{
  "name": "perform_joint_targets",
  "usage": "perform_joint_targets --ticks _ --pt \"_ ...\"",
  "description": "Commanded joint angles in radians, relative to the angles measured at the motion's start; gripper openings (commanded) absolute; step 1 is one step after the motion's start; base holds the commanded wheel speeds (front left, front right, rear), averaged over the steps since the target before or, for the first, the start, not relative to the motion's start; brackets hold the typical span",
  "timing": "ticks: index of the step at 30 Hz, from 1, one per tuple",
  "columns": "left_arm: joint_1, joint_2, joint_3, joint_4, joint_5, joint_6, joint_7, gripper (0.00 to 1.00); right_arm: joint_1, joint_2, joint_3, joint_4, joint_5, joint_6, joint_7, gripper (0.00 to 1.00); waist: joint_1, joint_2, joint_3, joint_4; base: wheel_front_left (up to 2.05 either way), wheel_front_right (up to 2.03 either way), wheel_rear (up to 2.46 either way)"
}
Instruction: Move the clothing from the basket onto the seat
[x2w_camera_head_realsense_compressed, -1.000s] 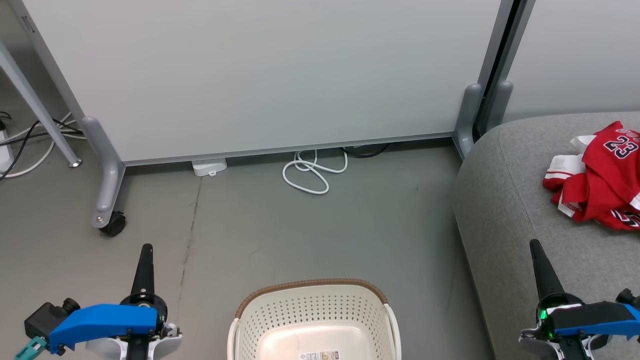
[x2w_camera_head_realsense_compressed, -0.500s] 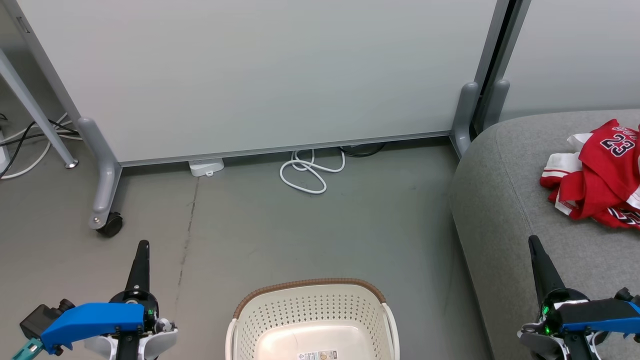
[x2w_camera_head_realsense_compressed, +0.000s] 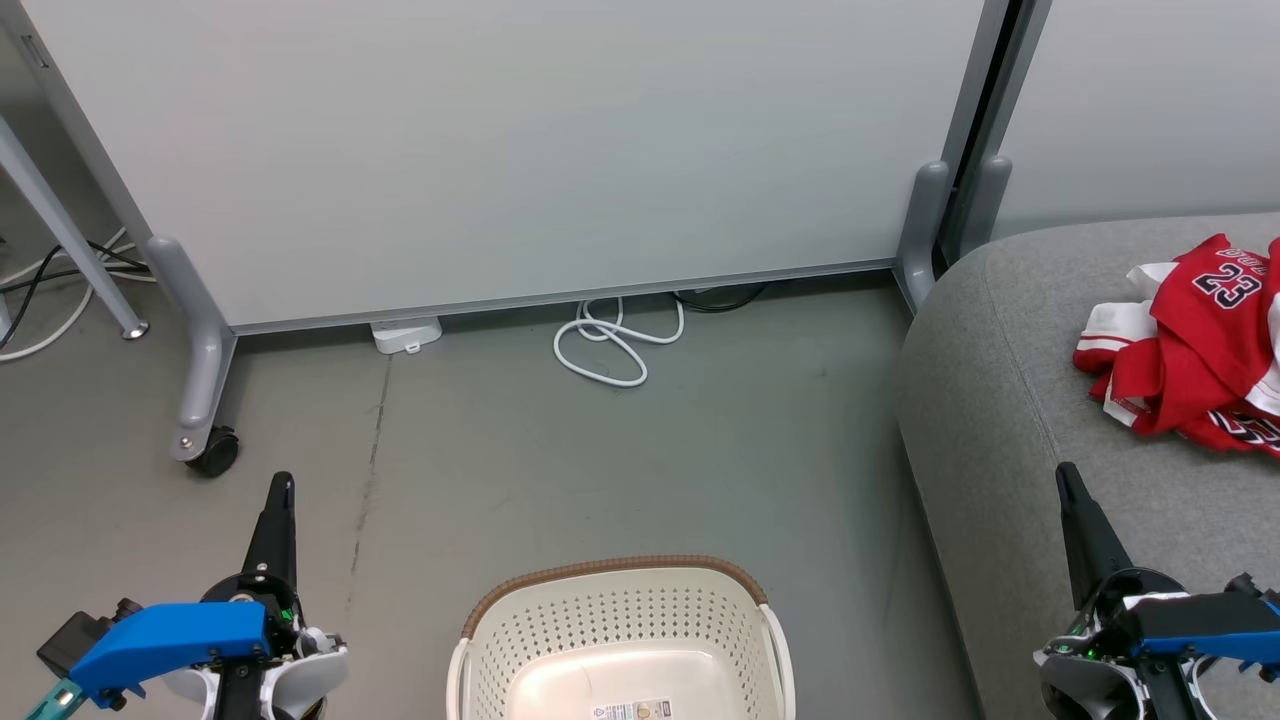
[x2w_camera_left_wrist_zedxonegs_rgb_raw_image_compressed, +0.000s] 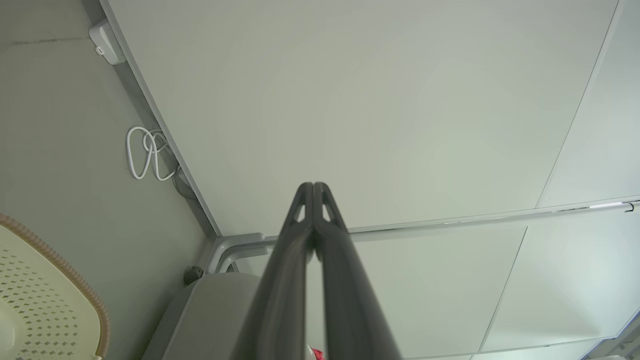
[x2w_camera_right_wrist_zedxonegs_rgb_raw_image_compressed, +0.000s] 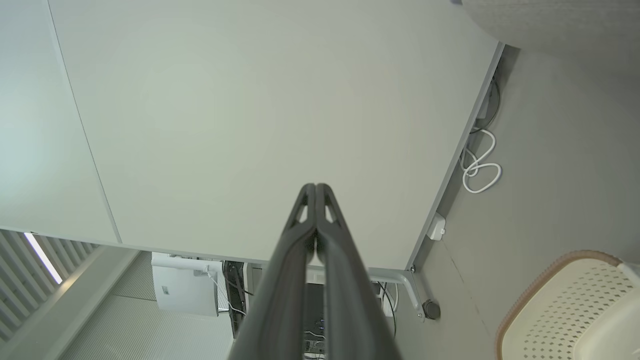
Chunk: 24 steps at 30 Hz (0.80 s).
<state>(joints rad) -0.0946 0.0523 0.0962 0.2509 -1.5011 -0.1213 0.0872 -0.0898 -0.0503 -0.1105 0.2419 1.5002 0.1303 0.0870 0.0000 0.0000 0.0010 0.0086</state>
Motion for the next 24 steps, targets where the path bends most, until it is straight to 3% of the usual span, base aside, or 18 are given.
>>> perform_joint_targets --ticks 1,16,24 --pt "-0.015 0.000 0.008 -0.007 -0.019 -0.007 0.007 0.00 -0.018 0.000 -0.002 0.000 0.022 0.001 0.008 0.00 0.0000 0.0000 0.000 -0.001 0.00 0.00 0.00" --pt "-0.021 -0.003 0.022 -0.007 -0.117 -0.013 0.032 0.00 -0.026 0.000 -0.005 0.004 0.118 0.001 0.032 0.00 0.0000 0.0000 0.002 -0.009 0.00 0.00 0.00" --pt "-0.019 -0.003 0.021 -0.007 -0.113 -0.012 0.031 0.00 -0.024 0.000 -0.005 0.004 0.114 0.001 0.031 0.00 0.0000 0.0000 0.002 -0.009 0.00 0.00 0.00"
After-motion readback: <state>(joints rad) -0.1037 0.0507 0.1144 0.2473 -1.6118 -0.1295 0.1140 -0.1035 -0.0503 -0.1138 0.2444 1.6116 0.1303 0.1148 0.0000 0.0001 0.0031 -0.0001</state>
